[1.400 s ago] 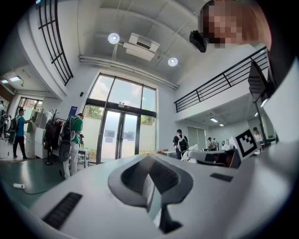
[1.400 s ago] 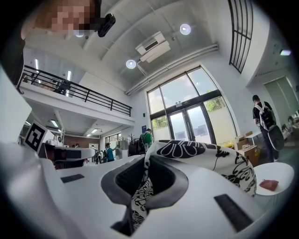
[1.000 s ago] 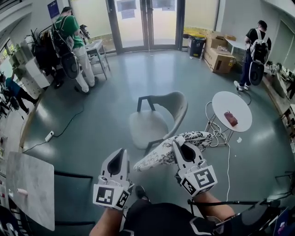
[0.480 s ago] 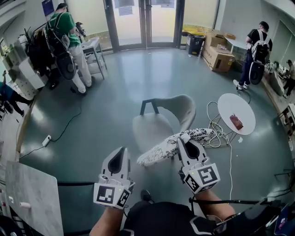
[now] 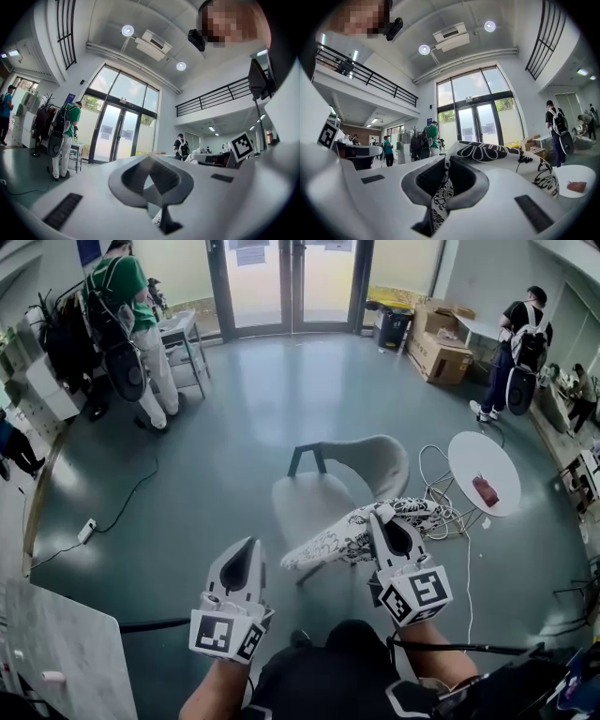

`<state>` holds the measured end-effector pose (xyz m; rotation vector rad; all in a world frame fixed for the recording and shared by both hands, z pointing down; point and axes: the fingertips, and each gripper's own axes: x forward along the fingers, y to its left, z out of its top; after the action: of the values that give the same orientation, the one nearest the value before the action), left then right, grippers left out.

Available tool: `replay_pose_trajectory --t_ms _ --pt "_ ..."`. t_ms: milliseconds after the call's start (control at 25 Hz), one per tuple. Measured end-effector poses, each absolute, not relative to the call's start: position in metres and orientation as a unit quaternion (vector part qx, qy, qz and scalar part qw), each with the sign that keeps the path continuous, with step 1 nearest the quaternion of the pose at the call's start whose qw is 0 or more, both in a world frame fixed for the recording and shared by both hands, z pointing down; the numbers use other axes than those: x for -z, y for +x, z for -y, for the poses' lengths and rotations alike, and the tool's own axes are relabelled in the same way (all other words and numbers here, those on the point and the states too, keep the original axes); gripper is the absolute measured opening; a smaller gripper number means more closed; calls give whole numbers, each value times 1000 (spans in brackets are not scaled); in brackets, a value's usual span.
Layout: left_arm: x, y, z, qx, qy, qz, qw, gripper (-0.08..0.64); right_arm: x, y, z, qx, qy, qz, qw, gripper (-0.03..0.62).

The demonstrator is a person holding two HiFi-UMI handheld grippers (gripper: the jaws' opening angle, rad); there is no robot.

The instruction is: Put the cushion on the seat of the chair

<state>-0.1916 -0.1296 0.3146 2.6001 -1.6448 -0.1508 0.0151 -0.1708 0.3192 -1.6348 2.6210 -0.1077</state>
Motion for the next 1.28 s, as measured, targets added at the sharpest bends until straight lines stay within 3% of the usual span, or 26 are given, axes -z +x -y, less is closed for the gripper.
replay_pose_trajectory --t_ms 1280 --pt "-380 -182 251 -33 823 560 85 9 -443 -27 322 126 -426 -896 0 23"
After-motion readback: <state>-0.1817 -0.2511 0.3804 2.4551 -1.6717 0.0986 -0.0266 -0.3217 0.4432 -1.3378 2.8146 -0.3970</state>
